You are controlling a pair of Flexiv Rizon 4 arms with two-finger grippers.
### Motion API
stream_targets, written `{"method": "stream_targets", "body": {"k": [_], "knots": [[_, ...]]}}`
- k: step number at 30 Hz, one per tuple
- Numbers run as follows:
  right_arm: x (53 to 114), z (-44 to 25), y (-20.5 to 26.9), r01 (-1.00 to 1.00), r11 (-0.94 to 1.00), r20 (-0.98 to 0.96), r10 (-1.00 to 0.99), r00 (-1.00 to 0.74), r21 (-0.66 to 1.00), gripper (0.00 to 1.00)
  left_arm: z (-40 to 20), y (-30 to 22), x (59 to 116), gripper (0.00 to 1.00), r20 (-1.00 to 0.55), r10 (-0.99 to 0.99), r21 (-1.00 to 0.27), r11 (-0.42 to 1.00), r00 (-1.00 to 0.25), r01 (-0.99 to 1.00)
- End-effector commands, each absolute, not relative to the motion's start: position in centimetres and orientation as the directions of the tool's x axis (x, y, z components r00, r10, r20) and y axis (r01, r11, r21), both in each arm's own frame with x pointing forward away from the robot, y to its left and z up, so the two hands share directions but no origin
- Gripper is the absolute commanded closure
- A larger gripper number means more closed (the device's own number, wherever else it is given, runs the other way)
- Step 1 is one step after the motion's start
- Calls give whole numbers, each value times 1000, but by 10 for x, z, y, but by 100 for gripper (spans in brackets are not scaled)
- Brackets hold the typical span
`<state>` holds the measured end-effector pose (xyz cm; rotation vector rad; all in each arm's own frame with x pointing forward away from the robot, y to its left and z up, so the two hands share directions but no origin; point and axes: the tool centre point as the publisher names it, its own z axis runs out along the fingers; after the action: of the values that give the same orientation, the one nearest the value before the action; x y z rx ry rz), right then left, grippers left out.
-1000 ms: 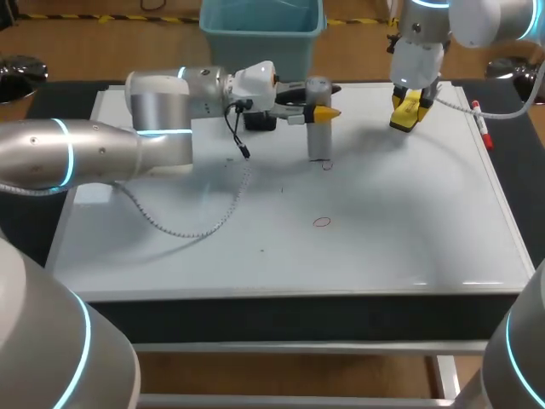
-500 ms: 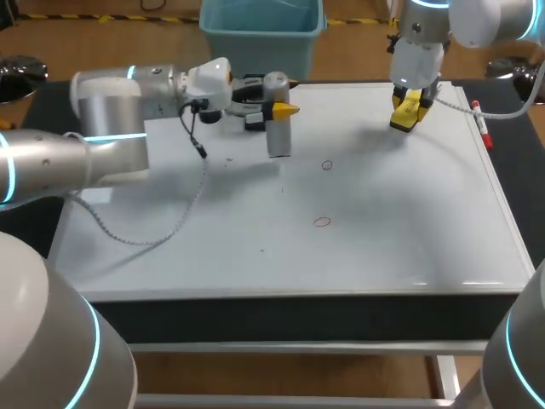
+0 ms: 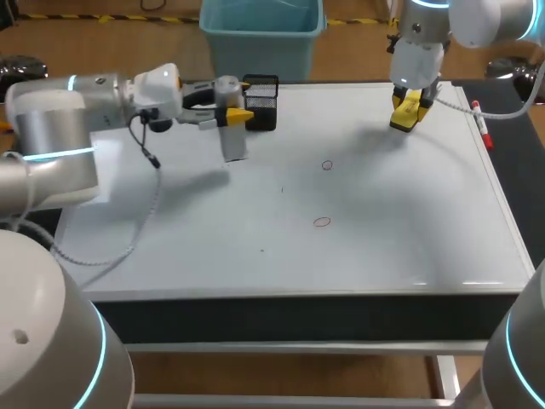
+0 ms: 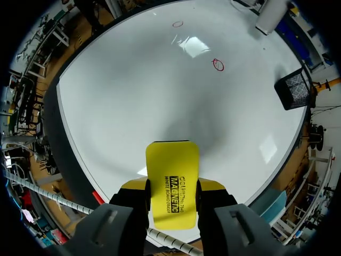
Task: Pick up the inspection probe, press it on each red-marked spot on the whiteboard one by one, put down the probe, pick up the eraser, and wipe off all the red marks.
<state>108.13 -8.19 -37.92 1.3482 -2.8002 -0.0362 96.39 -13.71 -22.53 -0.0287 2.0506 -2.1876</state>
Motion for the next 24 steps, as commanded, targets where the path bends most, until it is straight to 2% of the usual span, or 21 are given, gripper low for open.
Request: {"method": "stream_targets", "body": {"k": [1, 24], "knots": [[1082, -378, -82, -782, 623, 24, -783, -622, 34, 100, -223, -109, 950, 100, -75, -248, -994, -52, -966, 91], [1082, -378, -82, -782, 623, 24, -783, -622, 34, 100, -237, -33, 951, 100, -41, -398, -996, -61, -916, 72]]}}
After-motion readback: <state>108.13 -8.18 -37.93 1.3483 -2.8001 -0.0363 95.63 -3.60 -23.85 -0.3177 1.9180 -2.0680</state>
